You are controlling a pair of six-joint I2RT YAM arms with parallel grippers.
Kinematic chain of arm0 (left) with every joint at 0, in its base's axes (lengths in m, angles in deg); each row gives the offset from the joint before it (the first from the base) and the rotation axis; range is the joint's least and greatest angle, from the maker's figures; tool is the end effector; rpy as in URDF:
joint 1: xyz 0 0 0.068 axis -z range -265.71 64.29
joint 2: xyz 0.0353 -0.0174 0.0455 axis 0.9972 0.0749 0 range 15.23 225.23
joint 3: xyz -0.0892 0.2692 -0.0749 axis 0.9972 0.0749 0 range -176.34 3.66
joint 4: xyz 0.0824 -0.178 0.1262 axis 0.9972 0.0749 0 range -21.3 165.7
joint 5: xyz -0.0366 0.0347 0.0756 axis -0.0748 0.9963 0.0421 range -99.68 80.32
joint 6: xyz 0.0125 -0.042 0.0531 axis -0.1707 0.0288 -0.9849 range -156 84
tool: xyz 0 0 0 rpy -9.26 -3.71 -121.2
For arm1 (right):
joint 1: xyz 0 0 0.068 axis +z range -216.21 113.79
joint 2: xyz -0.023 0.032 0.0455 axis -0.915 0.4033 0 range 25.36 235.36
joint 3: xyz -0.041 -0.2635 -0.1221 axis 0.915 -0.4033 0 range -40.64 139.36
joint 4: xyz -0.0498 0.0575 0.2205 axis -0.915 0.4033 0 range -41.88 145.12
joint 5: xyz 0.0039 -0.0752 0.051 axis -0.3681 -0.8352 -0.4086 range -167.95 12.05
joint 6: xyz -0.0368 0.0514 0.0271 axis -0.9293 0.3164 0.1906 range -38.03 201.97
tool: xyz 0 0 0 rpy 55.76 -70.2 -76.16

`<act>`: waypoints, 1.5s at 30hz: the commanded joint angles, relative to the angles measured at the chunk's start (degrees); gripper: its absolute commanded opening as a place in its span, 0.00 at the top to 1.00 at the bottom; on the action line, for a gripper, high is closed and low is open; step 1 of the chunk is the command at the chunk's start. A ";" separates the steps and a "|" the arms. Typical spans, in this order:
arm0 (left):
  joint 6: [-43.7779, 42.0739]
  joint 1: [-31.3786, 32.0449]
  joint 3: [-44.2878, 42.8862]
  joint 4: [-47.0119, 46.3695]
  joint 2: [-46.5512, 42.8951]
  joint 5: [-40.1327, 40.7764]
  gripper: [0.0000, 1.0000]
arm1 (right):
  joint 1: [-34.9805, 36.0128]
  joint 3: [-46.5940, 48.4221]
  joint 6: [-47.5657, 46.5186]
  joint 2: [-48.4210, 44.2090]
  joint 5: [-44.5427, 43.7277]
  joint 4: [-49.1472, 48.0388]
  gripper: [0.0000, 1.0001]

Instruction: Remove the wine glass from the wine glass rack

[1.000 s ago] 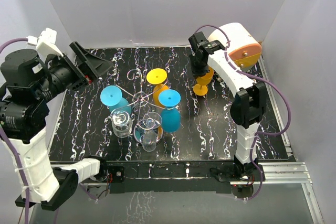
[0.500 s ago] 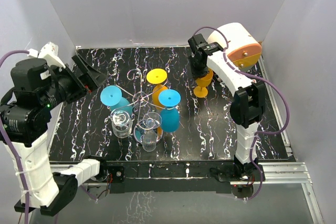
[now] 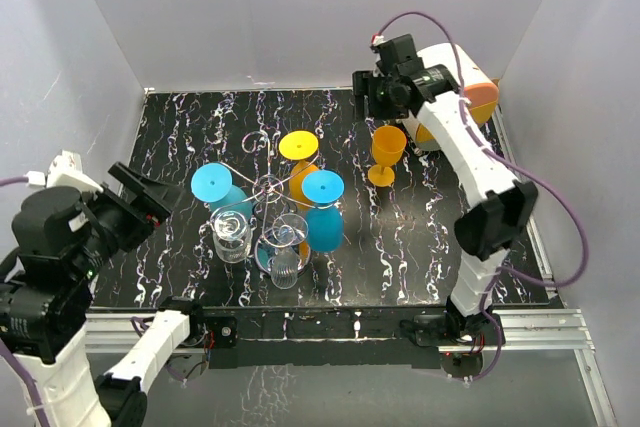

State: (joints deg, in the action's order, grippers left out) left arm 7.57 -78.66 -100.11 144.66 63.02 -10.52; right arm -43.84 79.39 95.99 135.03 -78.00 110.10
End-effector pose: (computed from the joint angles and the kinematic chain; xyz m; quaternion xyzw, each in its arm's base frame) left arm 0.0204 -0.0033 0.4918 -0.2527 0.7791 -0.2507 0.5161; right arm 0.3670 0.1511 0.3780 -0.0687 0.9420 0.1021 0.3123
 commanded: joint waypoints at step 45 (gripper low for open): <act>31.44 0.24 36.72 -31.13 -14.70 -8.68 0.91 | -0.27 -21.68 3.79 -43.45 7.42 -31.30 0.02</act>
State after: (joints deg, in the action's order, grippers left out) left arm 38.06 -78.61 -61.29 113.14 48.13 -19.15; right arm -43.84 57.69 99.97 93.08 -69.89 82.64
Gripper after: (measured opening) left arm 0.112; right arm 0.983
